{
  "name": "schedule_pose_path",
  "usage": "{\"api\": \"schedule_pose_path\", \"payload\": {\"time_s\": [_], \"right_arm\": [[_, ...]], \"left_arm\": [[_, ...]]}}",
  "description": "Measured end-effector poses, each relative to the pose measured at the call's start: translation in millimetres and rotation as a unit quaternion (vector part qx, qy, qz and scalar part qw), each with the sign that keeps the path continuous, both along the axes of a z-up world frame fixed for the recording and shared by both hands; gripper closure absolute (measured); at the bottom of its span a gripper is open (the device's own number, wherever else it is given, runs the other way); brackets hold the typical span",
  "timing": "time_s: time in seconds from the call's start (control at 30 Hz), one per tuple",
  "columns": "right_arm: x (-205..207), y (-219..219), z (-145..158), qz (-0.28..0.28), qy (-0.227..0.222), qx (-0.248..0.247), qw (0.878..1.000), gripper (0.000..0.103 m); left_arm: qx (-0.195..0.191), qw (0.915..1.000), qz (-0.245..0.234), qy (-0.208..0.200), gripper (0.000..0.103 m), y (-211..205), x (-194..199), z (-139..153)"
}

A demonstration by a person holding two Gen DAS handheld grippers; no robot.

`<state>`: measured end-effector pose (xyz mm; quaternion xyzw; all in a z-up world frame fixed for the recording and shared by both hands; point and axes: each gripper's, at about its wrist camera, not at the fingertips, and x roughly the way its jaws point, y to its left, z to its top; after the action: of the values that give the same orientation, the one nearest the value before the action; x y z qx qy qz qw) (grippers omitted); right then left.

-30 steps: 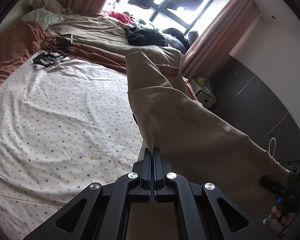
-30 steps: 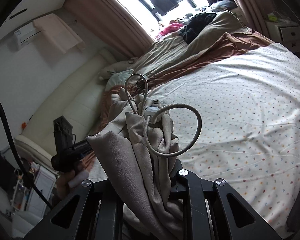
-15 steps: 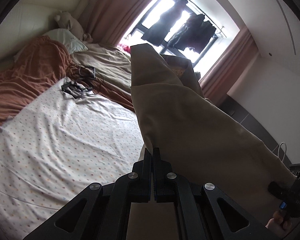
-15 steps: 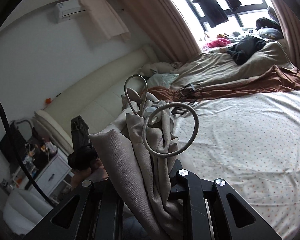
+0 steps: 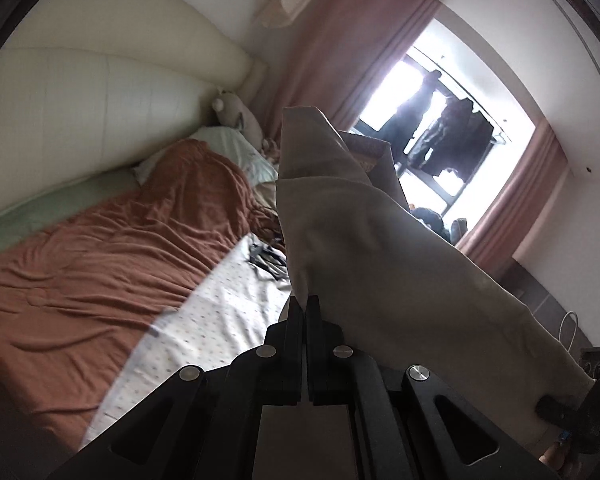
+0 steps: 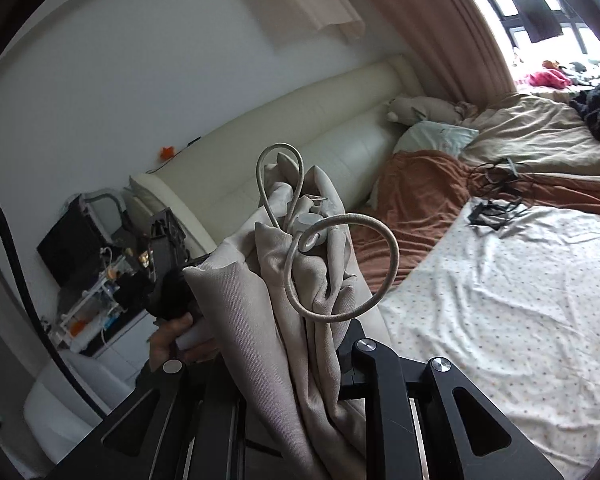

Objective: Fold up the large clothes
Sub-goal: 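Lift the folded jacket with both grippers and carry it toward the headboard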

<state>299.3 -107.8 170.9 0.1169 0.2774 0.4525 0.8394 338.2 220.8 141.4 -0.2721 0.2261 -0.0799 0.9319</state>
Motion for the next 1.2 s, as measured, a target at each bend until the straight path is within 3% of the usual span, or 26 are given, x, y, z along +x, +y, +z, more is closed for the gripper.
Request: {"api": "schedule_pose_path", "payload": {"time_s": [0.3,0.53,0.73,0.87,0.97,1.2], "right_arm": [[10,171,-13,0.1,0.003,-0.01,0.995,0.086],[9,290,-30,0.178,0.013,-0.013,0.984,0.086],[16,370,-63,0.236,0.057,0.005,0.97,0.086],[40,395,-102,0.255,0.096,0.034,0.962,0.086],[76,408,-150,0.26,0.15,0.051,0.953,0.086],[172,407,-263,0.186,0.231,0.024,0.955,0.086]], "left_arm": [[0.03,0.9945,0.1,0.007,0.103,123,-20,2],[0.049,0.9842,0.169,0.02,0.103,199,-38,0],[0.079,0.9735,0.213,0.03,0.103,242,-41,-2],[0.099,0.9683,0.225,0.045,0.103,253,-14,-14],[0.108,0.965,0.23,0.063,0.103,261,19,-39],[0.105,0.9627,0.215,0.126,0.103,269,108,-119]]}}
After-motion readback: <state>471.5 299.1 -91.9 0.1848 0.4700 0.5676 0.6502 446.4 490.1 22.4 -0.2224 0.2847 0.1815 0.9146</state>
